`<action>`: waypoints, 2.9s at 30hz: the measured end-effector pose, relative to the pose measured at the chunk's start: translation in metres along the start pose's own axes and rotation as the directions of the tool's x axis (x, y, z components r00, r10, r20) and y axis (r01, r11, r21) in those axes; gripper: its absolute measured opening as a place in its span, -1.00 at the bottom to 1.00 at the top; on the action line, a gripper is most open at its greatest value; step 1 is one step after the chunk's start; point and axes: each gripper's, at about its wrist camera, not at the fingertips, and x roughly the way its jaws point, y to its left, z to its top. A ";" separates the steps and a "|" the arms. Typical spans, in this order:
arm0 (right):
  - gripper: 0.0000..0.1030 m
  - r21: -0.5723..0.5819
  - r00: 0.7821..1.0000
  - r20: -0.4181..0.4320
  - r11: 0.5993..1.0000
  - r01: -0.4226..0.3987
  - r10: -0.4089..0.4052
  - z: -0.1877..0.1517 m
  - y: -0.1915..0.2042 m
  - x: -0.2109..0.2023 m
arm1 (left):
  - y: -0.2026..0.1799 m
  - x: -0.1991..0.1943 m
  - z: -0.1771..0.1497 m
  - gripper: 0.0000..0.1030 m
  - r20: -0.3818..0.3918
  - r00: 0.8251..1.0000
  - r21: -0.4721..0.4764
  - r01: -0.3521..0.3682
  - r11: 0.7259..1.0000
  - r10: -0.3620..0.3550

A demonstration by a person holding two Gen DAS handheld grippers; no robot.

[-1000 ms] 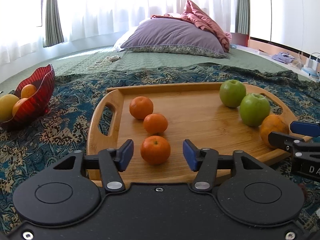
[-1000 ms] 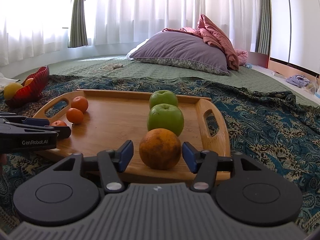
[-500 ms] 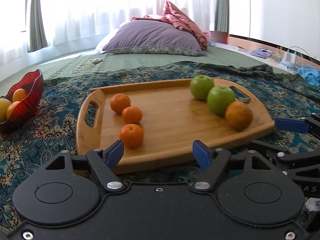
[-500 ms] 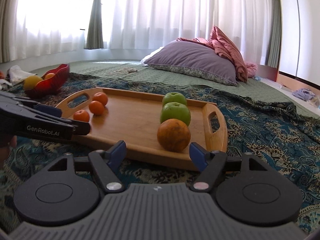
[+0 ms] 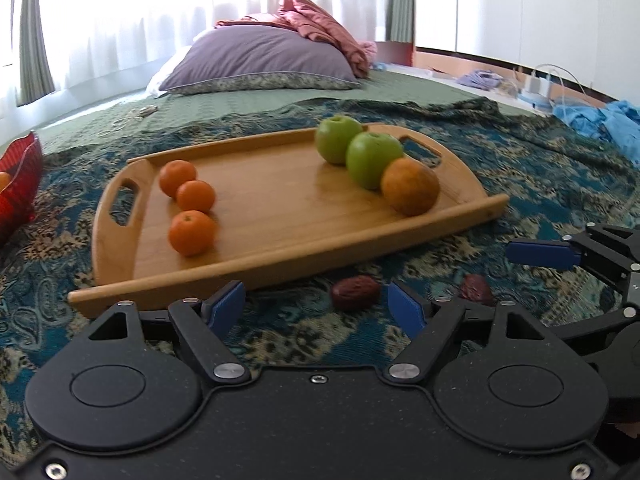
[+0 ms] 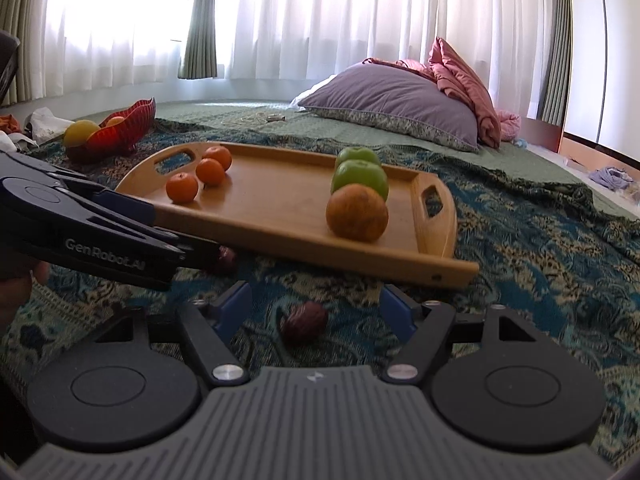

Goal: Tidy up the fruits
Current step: 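Move both grippers off the tray down toward the red dates on the cloth, then close the left gripper on a red date while the right gripper grasps another date, then carry both red dates up over the tray with both grippers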

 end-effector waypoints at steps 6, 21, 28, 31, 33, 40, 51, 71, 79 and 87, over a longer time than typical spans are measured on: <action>0.55 0.006 1.000 -0.005 1.000 -0.007 0.007 -0.003 0.002 -0.002 | -0.010 0.005 0.002 0.35 -0.009 0.999 -0.012 0.031 0.999 -0.031; -0.08 0.051 0.999 -0.023 0.998 -0.038 0.039 -0.008 -0.001 -0.003 | -0.019 0.020 0.004 -0.20 -0.057 0.996 -0.047 0.067 0.997 -0.069; -0.26 0.065 0.999 -0.024 0.997 -0.042 0.043 -0.007 -0.003 -0.001 | -0.018 0.023 0.007 -0.28 -0.057 0.996 -0.061 0.066 0.996 -0.069; -0.27 0.073 0.999 -0.024 0.997 -0.038 0.040 -0.006 -0.004 0.000 | -0.018 0.024 0.007 -0.29 -0.056 0.996 -0.061 0.063 0.996 -0.067; -0.28 0.075 0.999 -0.023 0.997 -0.035 0.037 -0.006 -0.004 0.000 | -0.019 0.024 0.007 -0.32 -0.056 0.996 -0.061 0.063 0.996 -0.066; -0.45 0.071 0.999 -0.022 0.997 -0.032 0.034 -0.005 -0.004 -0.001 | -0.018 0.025 0.007 -0.45 -0.050 0.997 -0.061 0.053 0.997 -0.056; -0.46 0.064 1.000 -0.016 0.998 -0.014 0.015 -0.003 -0.003 -0.004 | -0.019 0.017 0.007 -0.45 -0.026 0.999 -0.063 0.038 0.997 -0.040; -0.47 0.084 0.999 0.048 0.996 -0.021 0.017 0.024 -0.008 -0.008 | 0.005 -0.003 0.024 -0.45 0.049 0.999 -0.100 -0.016 0.995 0.021; -0.47 0.101 0.996 0.081 0.994 -0.040 0.032 0.049 -0.010 0.003 | 0.018 0.002 0.039 -0.45 0.072 0.996 -0.100 -0.036 0.994 0.044; -0.47 0.106 0.995 0.090 0.993 -0.046 0.036 0.069 -0.010 0.019 | 0.030 0.011 0.052 -0.45 0.077 0.996 -0.123 -0.039 0.992 0.049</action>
